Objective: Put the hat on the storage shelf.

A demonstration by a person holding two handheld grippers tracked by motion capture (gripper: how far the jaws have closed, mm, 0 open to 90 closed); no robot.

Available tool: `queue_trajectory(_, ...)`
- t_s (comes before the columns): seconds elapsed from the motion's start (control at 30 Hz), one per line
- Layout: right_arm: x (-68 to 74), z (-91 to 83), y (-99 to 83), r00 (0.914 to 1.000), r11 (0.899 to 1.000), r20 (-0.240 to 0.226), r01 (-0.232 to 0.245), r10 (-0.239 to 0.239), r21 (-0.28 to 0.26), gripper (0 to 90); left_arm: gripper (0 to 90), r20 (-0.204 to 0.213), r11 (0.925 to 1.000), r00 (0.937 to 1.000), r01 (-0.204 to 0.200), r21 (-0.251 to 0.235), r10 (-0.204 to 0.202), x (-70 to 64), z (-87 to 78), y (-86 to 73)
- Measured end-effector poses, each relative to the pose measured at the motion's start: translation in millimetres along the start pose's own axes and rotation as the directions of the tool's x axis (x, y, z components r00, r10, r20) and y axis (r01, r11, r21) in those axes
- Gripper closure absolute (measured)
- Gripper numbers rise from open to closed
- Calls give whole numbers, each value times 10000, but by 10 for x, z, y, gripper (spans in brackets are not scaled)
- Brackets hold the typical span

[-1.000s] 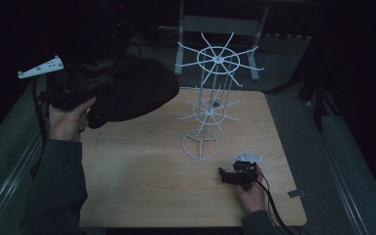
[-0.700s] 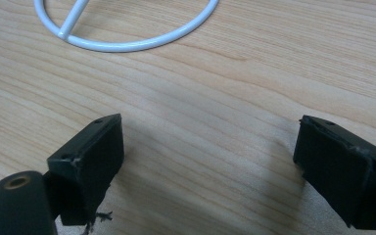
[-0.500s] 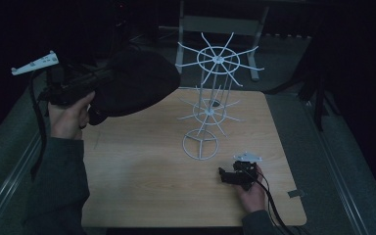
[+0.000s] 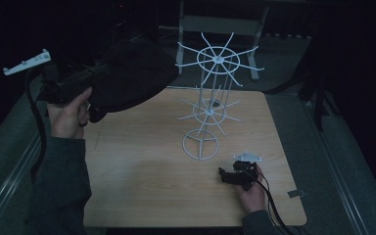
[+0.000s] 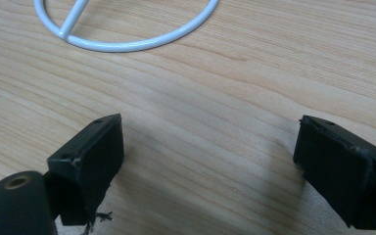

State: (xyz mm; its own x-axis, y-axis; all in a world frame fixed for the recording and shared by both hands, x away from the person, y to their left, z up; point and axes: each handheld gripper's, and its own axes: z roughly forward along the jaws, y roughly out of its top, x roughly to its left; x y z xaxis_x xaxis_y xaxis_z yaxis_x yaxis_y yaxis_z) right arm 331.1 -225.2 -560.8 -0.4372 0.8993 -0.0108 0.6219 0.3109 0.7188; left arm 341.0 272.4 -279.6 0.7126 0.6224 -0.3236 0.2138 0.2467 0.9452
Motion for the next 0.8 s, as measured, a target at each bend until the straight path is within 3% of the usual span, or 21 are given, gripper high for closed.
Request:
queue_trajectory(0.27,-1,-1,0,10000,10000,-1,8,-8,10,111,844,-16,9991,9995,318,-292,-318,17,0,1)
queue_trajectory(0.8,-1,0,0,10000,10000,0,22,-22,4,111,843,164,9960,9987,503,-743,-492,-5,-30,29)
